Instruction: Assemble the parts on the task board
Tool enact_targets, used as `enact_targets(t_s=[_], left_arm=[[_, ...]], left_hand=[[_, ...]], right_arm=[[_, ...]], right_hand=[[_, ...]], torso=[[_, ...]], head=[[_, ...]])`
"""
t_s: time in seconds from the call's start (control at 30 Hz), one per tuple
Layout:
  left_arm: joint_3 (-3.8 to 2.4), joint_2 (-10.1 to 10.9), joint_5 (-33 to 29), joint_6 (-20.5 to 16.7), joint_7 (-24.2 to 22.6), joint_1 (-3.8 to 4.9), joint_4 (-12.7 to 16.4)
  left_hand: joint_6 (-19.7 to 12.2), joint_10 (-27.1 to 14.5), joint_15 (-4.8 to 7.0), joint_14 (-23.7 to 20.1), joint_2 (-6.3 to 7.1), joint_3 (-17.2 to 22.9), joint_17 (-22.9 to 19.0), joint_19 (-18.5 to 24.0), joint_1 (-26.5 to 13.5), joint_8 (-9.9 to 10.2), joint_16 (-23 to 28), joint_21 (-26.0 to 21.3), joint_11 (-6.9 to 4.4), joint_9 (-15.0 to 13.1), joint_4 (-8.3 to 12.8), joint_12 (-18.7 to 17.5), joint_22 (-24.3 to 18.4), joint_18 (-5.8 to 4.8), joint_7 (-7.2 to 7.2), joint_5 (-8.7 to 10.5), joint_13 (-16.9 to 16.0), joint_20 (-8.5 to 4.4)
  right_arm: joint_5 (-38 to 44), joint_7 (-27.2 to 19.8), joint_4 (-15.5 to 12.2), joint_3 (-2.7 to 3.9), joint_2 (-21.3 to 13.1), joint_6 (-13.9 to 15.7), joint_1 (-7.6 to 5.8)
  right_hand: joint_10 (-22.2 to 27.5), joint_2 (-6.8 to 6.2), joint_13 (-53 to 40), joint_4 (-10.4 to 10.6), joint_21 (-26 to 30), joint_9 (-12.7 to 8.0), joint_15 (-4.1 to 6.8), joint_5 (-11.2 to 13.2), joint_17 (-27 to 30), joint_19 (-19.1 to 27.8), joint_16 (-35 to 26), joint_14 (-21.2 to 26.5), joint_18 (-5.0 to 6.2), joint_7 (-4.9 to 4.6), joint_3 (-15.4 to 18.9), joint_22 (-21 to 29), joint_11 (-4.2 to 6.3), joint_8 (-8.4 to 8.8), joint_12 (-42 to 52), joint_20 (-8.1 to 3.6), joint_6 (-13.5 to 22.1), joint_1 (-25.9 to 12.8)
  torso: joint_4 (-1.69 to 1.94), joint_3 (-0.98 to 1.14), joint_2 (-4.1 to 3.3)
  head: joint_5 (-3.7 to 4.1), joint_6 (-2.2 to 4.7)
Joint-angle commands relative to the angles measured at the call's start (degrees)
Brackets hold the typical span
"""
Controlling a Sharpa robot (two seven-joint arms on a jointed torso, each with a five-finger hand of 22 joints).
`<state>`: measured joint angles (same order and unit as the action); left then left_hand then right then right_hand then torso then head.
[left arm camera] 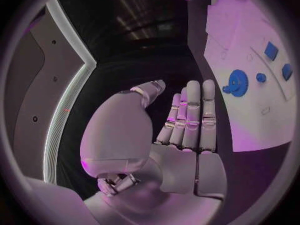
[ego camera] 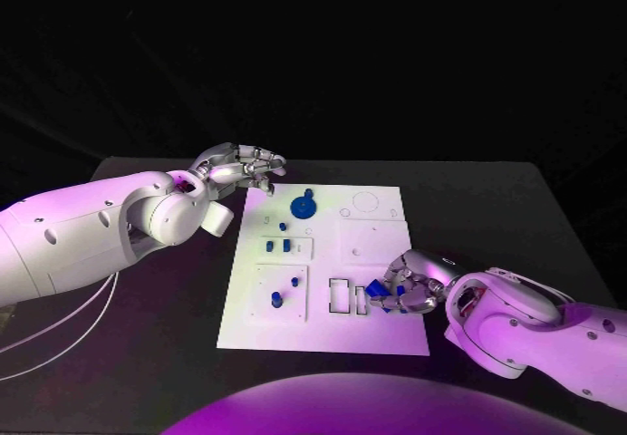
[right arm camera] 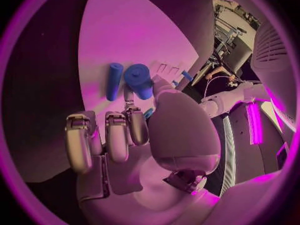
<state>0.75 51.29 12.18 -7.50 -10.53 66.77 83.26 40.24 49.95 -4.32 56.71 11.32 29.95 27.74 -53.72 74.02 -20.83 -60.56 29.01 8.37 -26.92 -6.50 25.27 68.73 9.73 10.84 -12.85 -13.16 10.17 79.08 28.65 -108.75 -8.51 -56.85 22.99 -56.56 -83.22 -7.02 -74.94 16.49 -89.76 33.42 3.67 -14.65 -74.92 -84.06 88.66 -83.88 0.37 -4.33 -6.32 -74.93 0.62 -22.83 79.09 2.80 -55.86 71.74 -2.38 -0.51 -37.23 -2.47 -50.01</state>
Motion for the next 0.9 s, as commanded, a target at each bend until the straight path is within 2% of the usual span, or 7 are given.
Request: enact_targets(t_s=[0.03,0.27,0.43,0.57,0.73,0.77,0.9], left_arm=[[-0.04,-0.1,-0.1,0.6,-0.4,0.02,0.1],[-0.04,-0.2,-0.1,0.8,-0.4,0.02,0.1],[-0.04,-0.3,-0.1,0.9,-0.4,0.02,0.1],[-0.04,-0.3,-0.3,1.1,-0.4,0.03,0.1],[-0.04,-0.3,-0.4,1.3,-0.4,0.03,0.2],[-0.04,-0.3,-0.4,1.3,-0.4,0.03,0.2],[-0.04,-0.3,-0.5,1.4,-0.4,0.03,0.3]], left_hand=[[-0.3,-0.3,-0.04,-0.2,-0.01,0.0,0.0,0.2,-0.5,-0.4,0.1,-0.2,-0.01,0.1,-0.3,0.3,-0.1,0.64,1.08,-0.31,0.0,0.27],[-0.4,-0.4,-0.04,-0.2,-0.02,0.0,0.0,0.2,-0.6,-0.4,0.1,-0.2,-0.02,0.1,-0.3,0.3,-0.1,0.64,1.07,-0.35,0.0,0.27],[-0.4,-0.4,-0.04,-0.2,-0.02,0.0,0.0,0.2,-0.6,-0.4,0.1,-0.2,-0.02,0.1,-0.3,0.3,-0.1,0.64,1.07,-0.35,0.0,0.27],[-0.4,-0.4,-0.04,-0.2,-0.02,0.0,0.0,0.2,-0.6,-0.4,0.1,-0.2,-0.02,0.1,-0.3,0.3,-0.1,0.64,1.07,-0.35,0.0,0.27],[-0.4,-0.4,-0.03,-0.2,-0.01,0.0,0.0,0.2,-0.6,-0.5,0.1,-0.3,-0.02,0.1,-0.3,0.3,-0.1,0.65,1.06,-0.40,0.0,0.27],[-0.4,-0.4,-0.03,-0.2,-0.01,0.0,0.0,0.2,-0.6,-0.5,0.1,-0.3,-0.02,0.1,-0.3,0.3,-0.1,0.65,1.06,-0.40,0.0,0.27],[-0.5,-0.4,-0.03,-0.3,-0.01,-0.1,0.0,0.2,-0.5,-0.5,0.1,-0.3,-0.02,0.1,-0.3,0.3,-0.1,0.65,1.06,-0.44,0.1,0.27]], right_arm=[[-2.1,-0.3,-1.1,0.03,-0.3,3.9,-0.17],[-4.8,-0.6,-3.0,0.08,-0.6,5.6,-1.90],[-6.5,-0.6,-3.5,0.09,-0.3,5.0,-2.41],[-7.5,-0.7,-2.9,0.09,0.8,3.7,-2.48],[-8.3,-0.7,-1.8,0.09,2.7,2.0,-2.16],[-8.4,-0.6,-1.6,0.09,3.0,1.6,-2.08],[-8.6,-0.4,-0.8,0.08,4.3,0.1,-1.75]], right_hand=[[-0.5,0.79,-5.3,0.1,-0.2,0.5,0.54,-0.8,-11.8,-5.9,0.3,-5.4,-0.37,1.15,-0.7,-15.1,0.26,-0.47,0.4,-0.50,-1.8,0.6],[-0.7,0.82,-5.6,0.2,-0.2,0.4,0.74,-1.8,-12.0,-5.9,0.4,-5.5,-0.37,1.34,-1.4,-15.1,0.46,-0.38,0.7,-0.71,-2.3,0.3],[-0.7,0.82,-5.6,0.2,-0.2,0.4,0.78,-1.9,-12.0,-5.9,0.4,-5.5,-0.37,1.37,-1.5,-15.1,0.49,-0.37,0.7,-0.77,-2.5,-0.2],[-0.8,0.62,-5.7,0.2,-0.2,0.4,0.81,-1.3,-12.0,-5.9,0.4,-5.5,-0.37,1.38,-1.6,-15.1,0.50,-0.29,0.8,-0.83,-2.7,-1.2],[-0.8,0.59,-5.7,0.3,-0.2,0.4,0.82,-1.0,-12.0,-5.9,0.4,-5.4,-0.37,1.36,-1.6,-15.1,0.50,-0.21,0.7,-0.85,-2.9,-2.1],[-0.8,0.60,-5.7,0.3,-0.2,0.4,0.81,-0.8,-11.9,-5.9,0.3,-5.4,-0.37,1.35,-1.7,-15.1,0.49,-0.18,0.7,-0.86,-2.9,-2.5],[-0.9,0.80,-5.8,0.3,-0.2,0.5,0.81,-0.1,-12.0,-5.9,0.3,-5.4,-0.37,1.40,-1.8,-15.1,0.51,-0.22,0.8,-0.86,-3.2,-3.9]], torso=[[-0.02,0.02,-0.01],[0.06,-0.01,-0.02],[0.14,-0.02,-0.04],[0.00,0.07,-0.10],[0.28,-0.02,-0.10],[0.19,-0.04,-0.06],[0.19,-0.04,-0.09]], head=[[0.07,0.01],[0.20,0.01],[0.25,0.01],[0.05,0.01],[0.06,0.01],[-0.08,0.01],[-0.21,0.01]])
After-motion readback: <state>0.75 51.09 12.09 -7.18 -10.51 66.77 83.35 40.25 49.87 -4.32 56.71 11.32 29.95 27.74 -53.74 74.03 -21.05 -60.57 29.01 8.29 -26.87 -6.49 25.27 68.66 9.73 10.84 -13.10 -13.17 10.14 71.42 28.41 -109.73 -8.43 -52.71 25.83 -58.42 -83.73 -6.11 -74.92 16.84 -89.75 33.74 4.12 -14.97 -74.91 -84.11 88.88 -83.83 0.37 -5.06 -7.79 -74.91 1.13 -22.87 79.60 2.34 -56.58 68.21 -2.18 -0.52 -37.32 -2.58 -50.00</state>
